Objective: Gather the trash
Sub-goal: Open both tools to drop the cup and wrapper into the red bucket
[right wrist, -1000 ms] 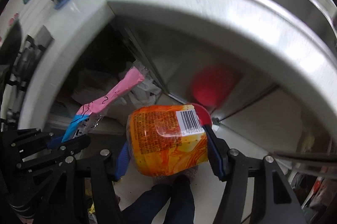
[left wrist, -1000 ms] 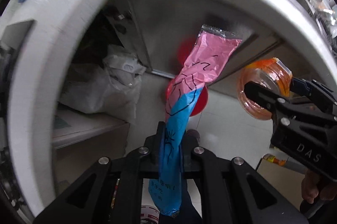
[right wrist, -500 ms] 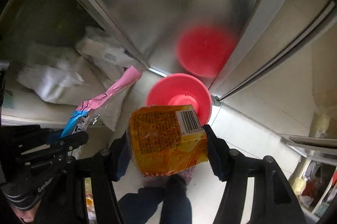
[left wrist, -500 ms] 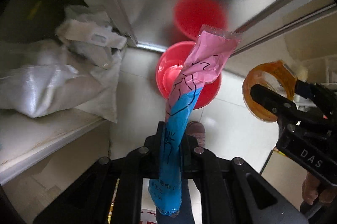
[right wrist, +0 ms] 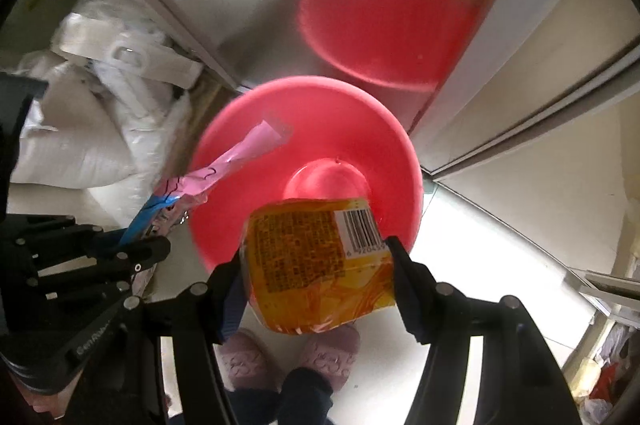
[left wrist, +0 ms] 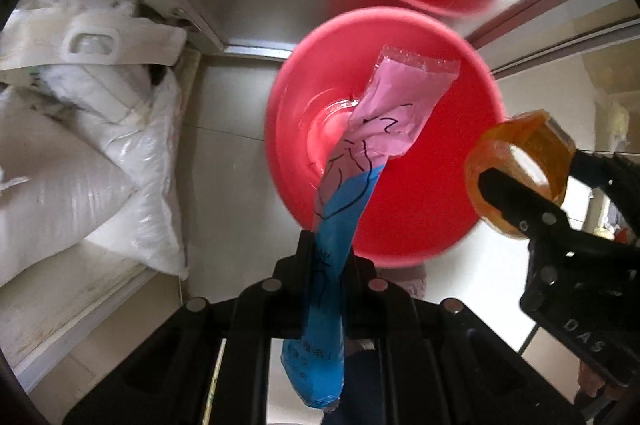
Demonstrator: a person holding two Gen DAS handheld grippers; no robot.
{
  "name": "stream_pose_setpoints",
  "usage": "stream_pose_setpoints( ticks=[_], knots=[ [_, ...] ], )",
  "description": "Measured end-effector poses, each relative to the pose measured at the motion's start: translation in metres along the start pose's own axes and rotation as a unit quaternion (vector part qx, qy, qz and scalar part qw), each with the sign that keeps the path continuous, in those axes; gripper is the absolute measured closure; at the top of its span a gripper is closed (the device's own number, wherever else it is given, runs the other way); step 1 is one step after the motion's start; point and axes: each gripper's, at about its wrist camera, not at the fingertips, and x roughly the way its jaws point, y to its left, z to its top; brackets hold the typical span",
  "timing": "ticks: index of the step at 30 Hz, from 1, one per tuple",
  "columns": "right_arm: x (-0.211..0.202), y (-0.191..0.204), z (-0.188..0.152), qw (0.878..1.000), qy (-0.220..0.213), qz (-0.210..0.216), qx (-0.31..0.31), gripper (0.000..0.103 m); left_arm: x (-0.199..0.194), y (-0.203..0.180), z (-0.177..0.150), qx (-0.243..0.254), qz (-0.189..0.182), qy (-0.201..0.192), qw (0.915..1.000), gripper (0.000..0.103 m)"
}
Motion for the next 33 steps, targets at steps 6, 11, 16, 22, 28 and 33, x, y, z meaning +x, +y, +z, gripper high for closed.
stream_pose_setpoints(
  ticks=[6,11,16,22,28,33],
  knots=[
    [0.021,-0.014,-0.004,1.000,-0.003,-0.006,0.003,0.043,0.035,0.000,0.008,0.006,0.006,-0.003,1.0000,0.093],
    [0.027,-0.020,-0.007,1.000,-0.002,-0.011,-0.010,0.042,0.042,-0.005,0.010,0.012,0.003,-0.002,0.9999,0.073],
    [0.018,-0.019,-0.007,1.000,-0.027,-0.011,-0.007,0.014,0.033,-0.009,0.009,0.027,0.007,-0.009,0.9996,0.063],
    [-0.003,-0.014,-0.009,0.999,-0.040,-0.010,-0.013,0.007,0.011,-0.014,0.000,0.039,0.007,-0.017,0.9991,0.063],
    [-0.038,-0.009,-0.013,0.999,-0.051,0.008,-0.016,0.007,-0.028,-0.011,-0.014,0.032,0.000,-0.033,0.9989,0.038],
    [-0.096,-0.001,-0.020,0.999,-0.049,-0.002,-0.016,0.007,-0.093,-0.010,-0.035,0.039,0.007,-0.065,0.9971,0.020]
  ],
)
